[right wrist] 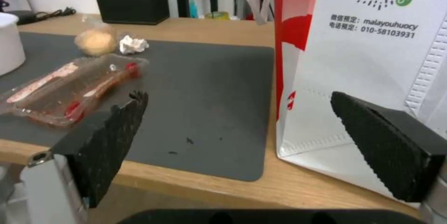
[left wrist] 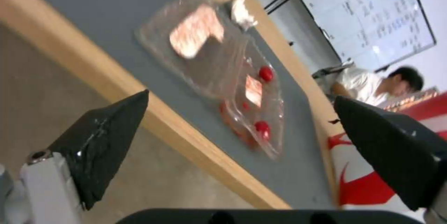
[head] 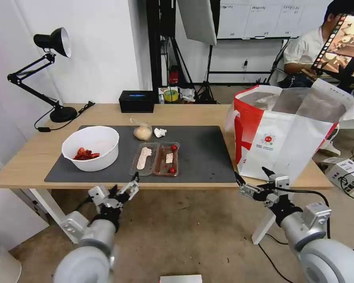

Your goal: Pick up the trash from the table and place it into the takeout bag.

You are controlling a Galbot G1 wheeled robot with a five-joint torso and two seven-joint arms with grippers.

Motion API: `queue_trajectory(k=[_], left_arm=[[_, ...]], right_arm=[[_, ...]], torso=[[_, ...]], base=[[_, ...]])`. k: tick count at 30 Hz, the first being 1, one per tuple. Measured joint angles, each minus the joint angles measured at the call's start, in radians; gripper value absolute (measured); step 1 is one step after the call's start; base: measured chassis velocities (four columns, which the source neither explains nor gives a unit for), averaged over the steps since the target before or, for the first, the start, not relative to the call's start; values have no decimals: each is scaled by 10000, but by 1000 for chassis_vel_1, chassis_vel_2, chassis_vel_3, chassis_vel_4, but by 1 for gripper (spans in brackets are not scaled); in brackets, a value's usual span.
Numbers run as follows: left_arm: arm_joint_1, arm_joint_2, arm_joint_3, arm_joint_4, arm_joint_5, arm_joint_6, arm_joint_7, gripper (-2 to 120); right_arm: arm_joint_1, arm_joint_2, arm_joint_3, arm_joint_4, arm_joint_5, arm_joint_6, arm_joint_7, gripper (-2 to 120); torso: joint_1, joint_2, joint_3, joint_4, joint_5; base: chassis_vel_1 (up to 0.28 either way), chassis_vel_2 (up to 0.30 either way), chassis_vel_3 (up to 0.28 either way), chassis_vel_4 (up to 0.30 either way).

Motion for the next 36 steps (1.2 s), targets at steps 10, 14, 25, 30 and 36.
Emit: queue_trajectory(k=[10,14,25,30,36], left_arm=[[-1221,-468,370,737,-1356,-685,-614,100],[-1670,-469,411,1056,-1584,-750,-891,100],[-2428,-507,762,1969,-1567,-782,-1134,100],[-2606,-499,832,2316,-1522,-787,-1179,100],[-2789,-497,829,2519,-1509,-849,-1186,100]], right_arm=[[-120,-37,51,23,-47,32,18,100],[-139,22,83,23,-49,39,22,100],[-149,105,143,-15,-86,49,29,100],[-156,137,193,-63,-86,70,31,100],[-190,211,196,-84,-138,79,30,100]], torso=[[0,0,0,0,-1],[1,0,0,0,-1],[0,0,0,0,-2],[0,-1,0,0,-2],[0,0,-1,0,-2]], base=[[0,0,0,0],[0,0,0,0],[0,0,0,0],[0,0,0,0],[0,0,0,0]])
